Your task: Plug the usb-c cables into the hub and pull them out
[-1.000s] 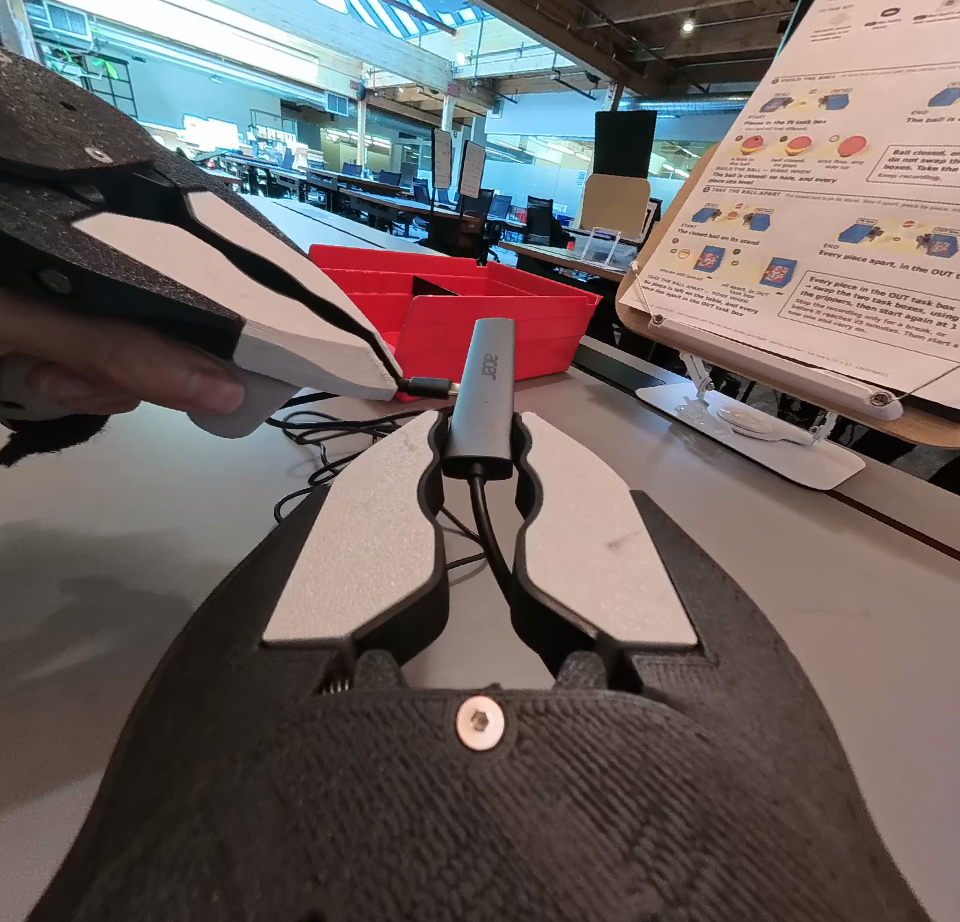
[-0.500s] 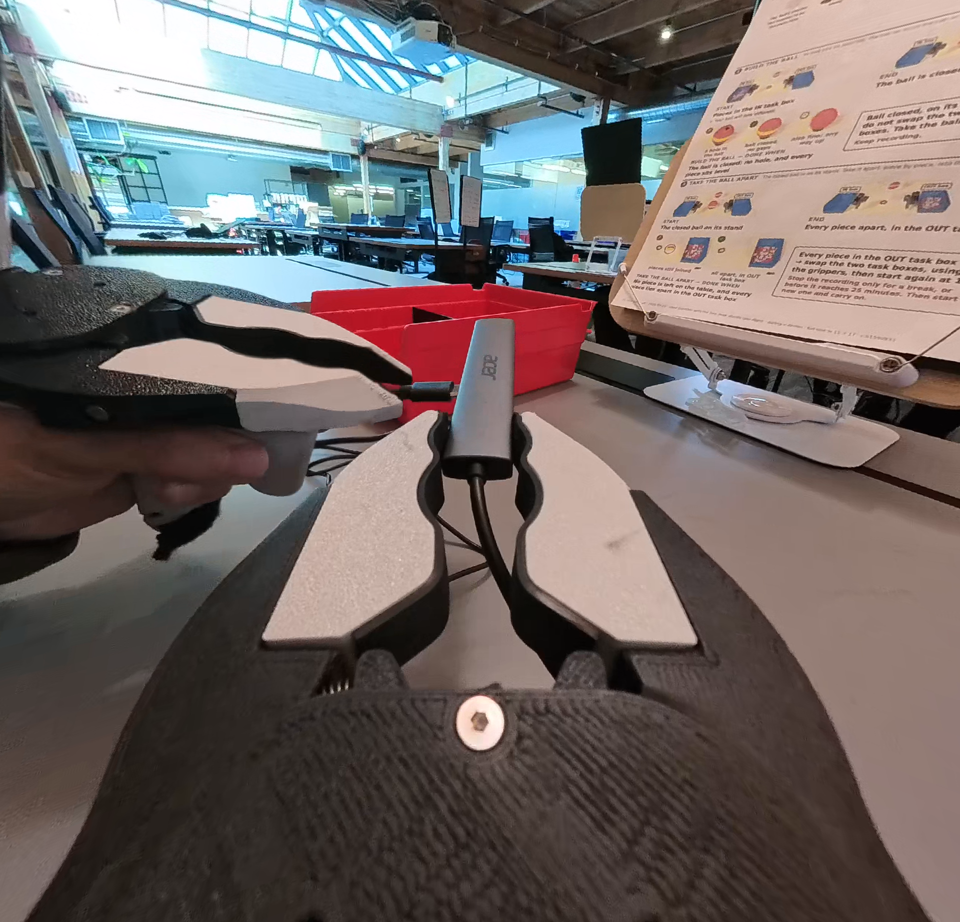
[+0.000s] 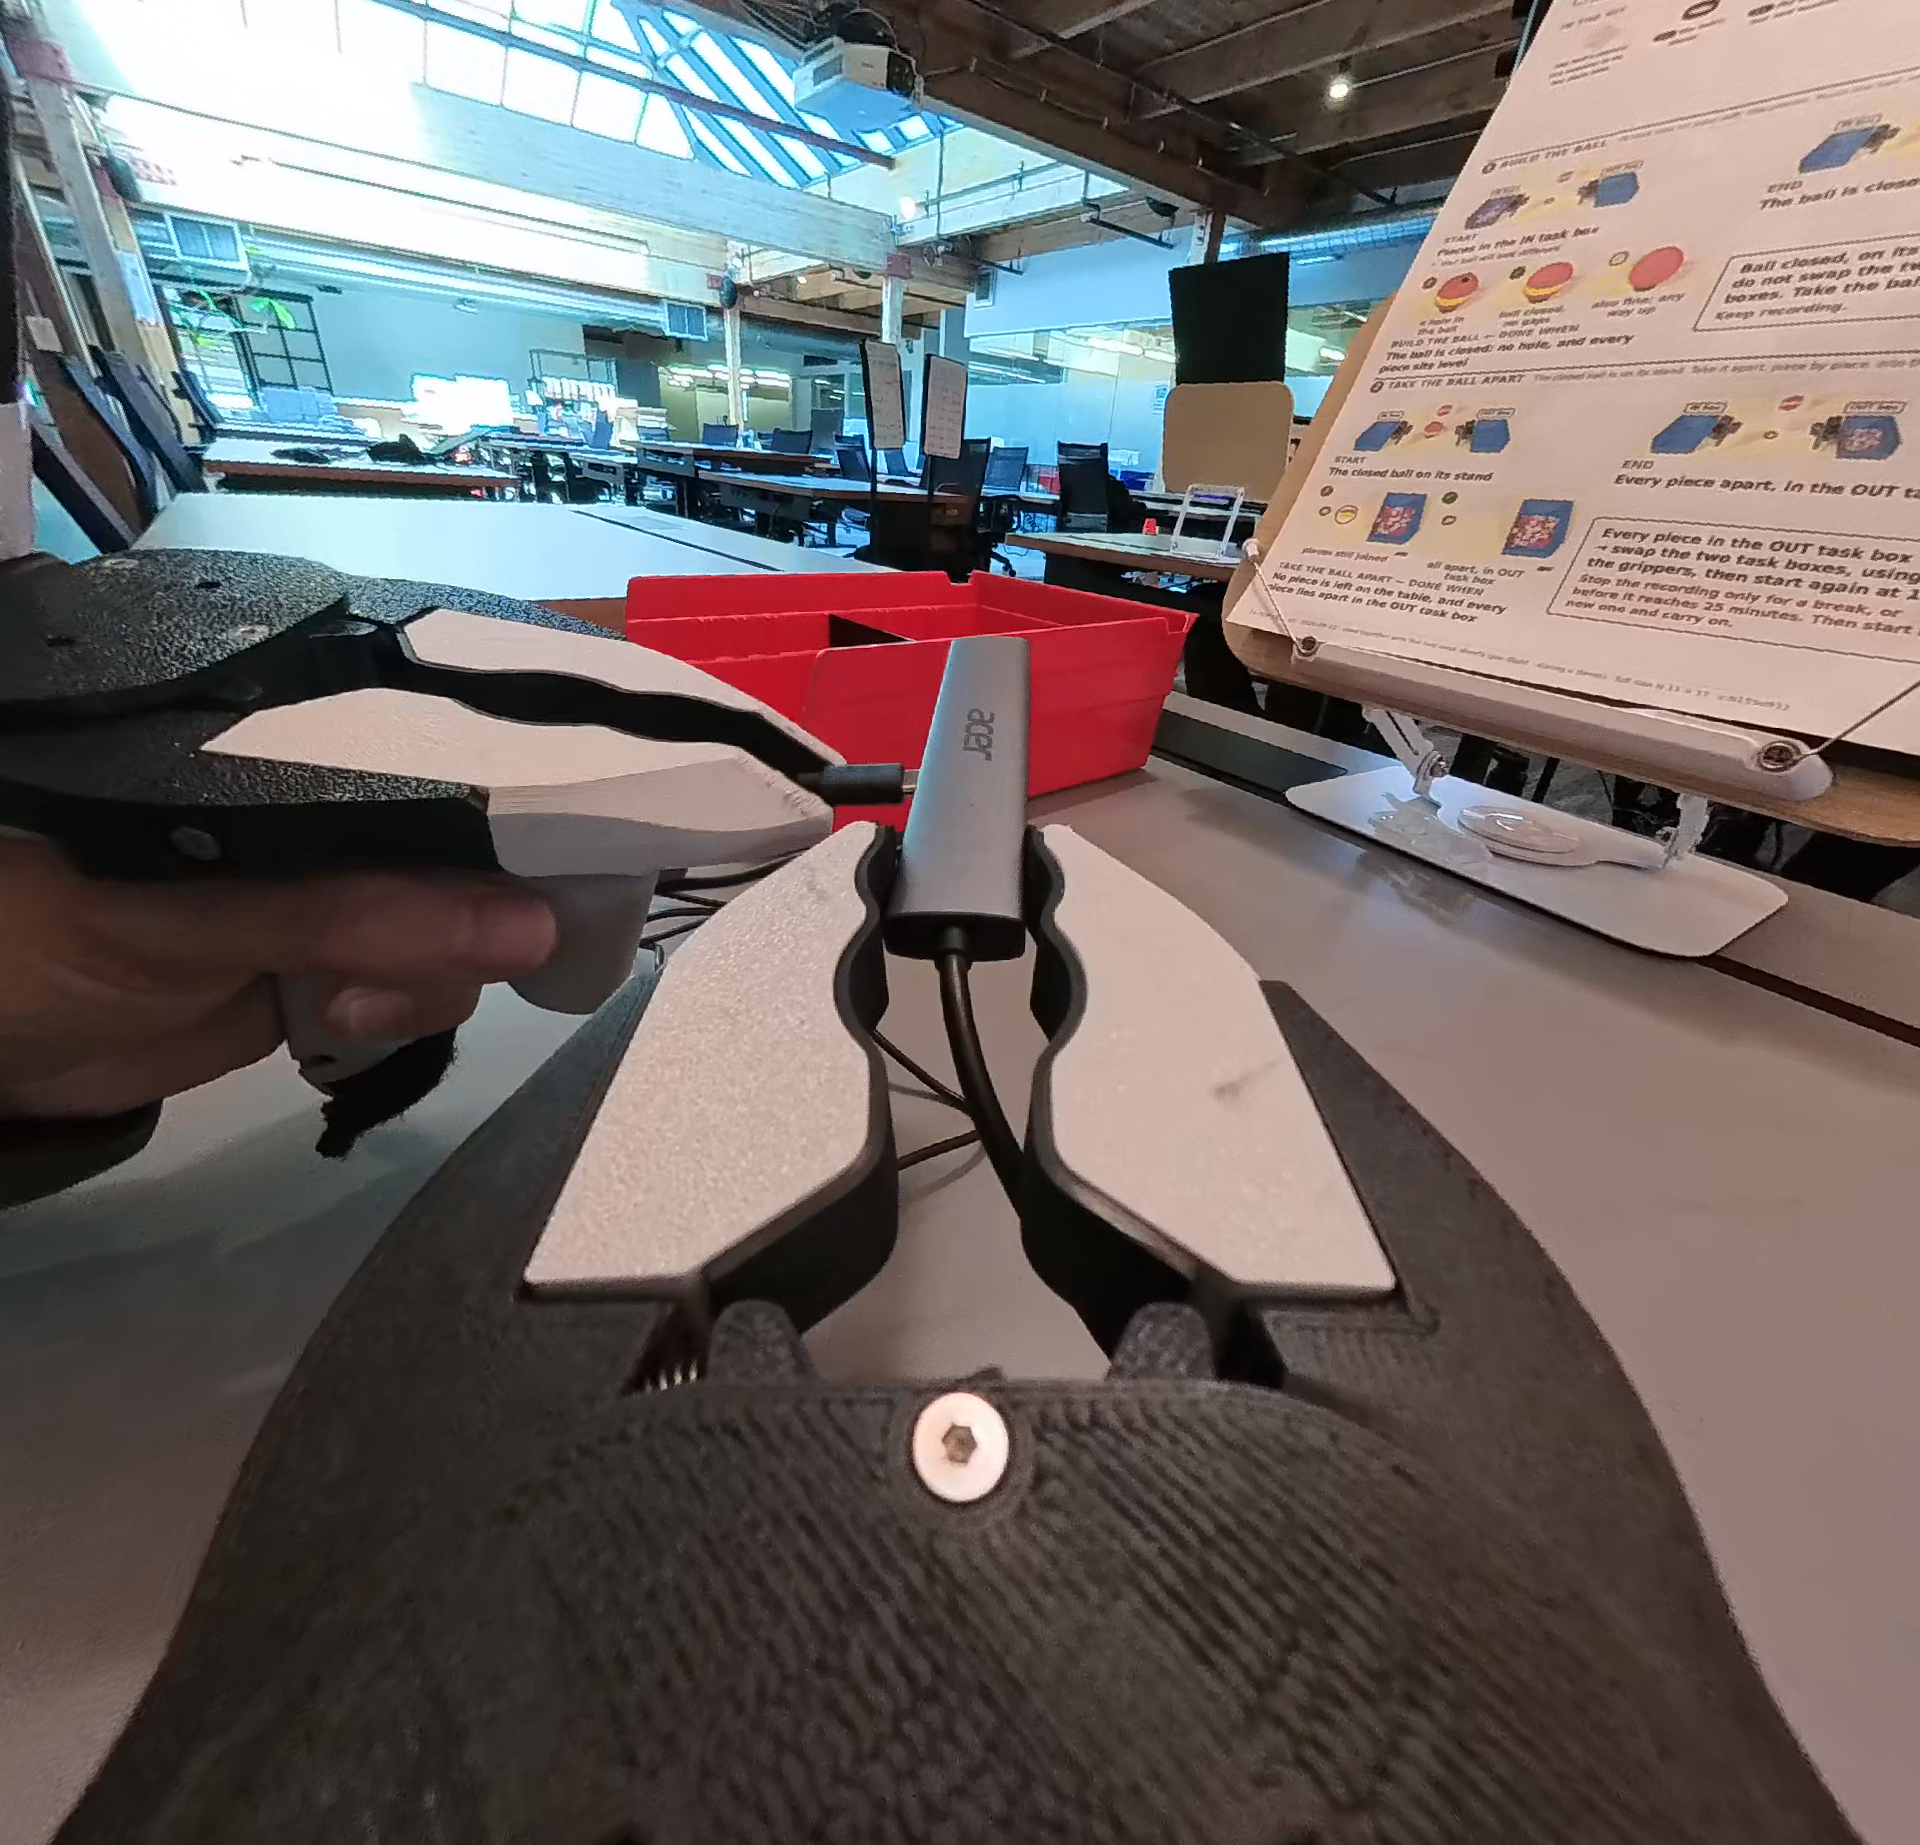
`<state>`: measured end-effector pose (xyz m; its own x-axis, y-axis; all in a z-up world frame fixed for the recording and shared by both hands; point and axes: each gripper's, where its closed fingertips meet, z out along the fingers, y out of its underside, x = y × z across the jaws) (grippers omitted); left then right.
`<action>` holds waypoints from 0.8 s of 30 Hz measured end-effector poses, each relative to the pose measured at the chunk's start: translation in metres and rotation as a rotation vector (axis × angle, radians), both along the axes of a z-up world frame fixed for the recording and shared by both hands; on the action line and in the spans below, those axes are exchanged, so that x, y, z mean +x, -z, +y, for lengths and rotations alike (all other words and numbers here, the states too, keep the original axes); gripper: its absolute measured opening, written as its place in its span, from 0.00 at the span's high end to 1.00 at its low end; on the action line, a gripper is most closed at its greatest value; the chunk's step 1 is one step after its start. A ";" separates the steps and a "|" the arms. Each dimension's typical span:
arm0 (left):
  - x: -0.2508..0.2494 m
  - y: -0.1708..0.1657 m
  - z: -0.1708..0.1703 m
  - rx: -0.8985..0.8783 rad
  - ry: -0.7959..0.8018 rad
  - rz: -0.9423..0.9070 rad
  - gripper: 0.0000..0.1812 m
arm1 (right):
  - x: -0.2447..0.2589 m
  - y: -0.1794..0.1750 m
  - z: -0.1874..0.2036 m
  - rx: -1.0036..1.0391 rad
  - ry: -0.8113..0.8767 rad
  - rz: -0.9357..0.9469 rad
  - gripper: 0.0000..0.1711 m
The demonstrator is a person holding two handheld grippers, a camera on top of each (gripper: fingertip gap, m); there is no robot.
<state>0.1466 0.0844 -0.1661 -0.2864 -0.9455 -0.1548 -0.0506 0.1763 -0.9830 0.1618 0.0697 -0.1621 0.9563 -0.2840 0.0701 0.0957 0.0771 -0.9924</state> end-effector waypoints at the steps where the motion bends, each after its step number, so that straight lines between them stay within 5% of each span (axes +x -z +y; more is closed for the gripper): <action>1: 0.000 0.000 0.001 0.005 -0.008 -0.003 0.95 | 0.000 0.000 0.000 -0.002 0.001 -0.003 0.86; 24: 0.000 0.012 0.007 0.104 -0.048 0.091 0.95 | -0.006 0.007 0.004 -0.084 0.038 -0.134 0.85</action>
